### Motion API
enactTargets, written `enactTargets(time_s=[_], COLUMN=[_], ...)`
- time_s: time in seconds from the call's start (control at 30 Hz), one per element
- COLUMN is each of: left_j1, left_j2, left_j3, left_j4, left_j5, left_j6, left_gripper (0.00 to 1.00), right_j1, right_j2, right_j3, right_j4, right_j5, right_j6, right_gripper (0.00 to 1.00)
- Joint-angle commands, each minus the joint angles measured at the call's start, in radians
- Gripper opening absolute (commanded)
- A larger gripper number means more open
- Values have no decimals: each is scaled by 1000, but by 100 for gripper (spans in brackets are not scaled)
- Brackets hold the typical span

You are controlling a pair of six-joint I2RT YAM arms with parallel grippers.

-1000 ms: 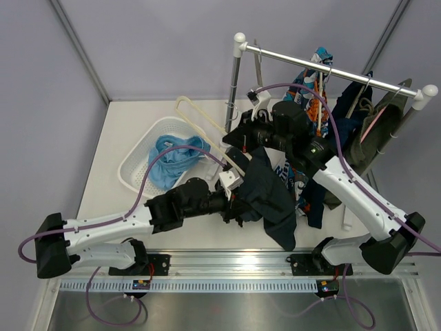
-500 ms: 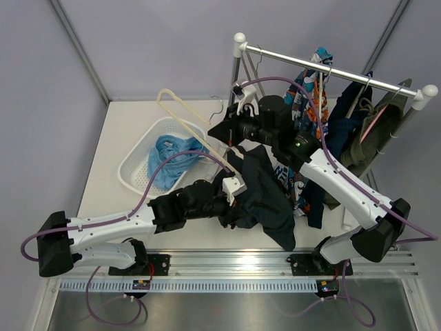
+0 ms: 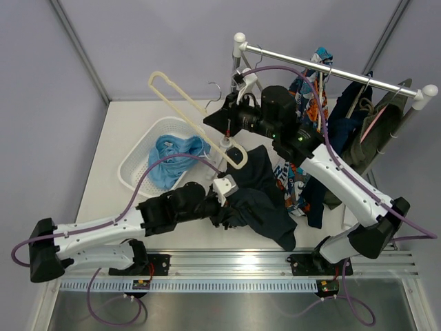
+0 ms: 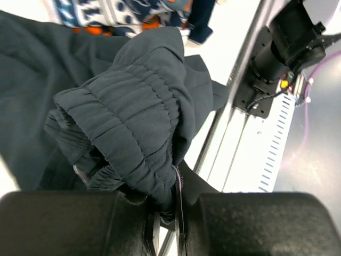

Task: Remove the shorts from the hanger

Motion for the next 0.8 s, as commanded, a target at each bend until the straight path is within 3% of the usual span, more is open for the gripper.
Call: enactTargets(time_s=[0.0, 0.13, 0.17, 0.27, 0.33, 0.4, 0.77], left_j1=[-3, 2, 2, 5, 5, 7, 10], left_j2=[-136, -304, -361, -433, -478, -496, -449], left_j3=[-44, -103, -107, -109, -109, -100, -81], left_j4=[-5, -78, -97, -161, -175, -195, -152], left_j5=[-131, -325, -355, -450, -509, -542, -594], left_j6=[-13, -43, -50, -51, -50, -43, -7], left_gripper=[14, 46, 62, 86, 94, 99, 99], right_j1=[-20, -54, -54, -56, -56, -59, -77], right_j2=[-66, -216, -253, -379, -451, -491, -714], right_j3=[79, -23, -49, -117, -138, -151, -238], right_j4=[-66, -197, -213, -289, -354, -418, -783], right_j5=[80, 86, 84, 86, 106, 149, 253], right_j6=[-194, -309, -314, -389, -420, -444, -451], right_gripper=[0, 0, 0, 0, 0, 0, 0])
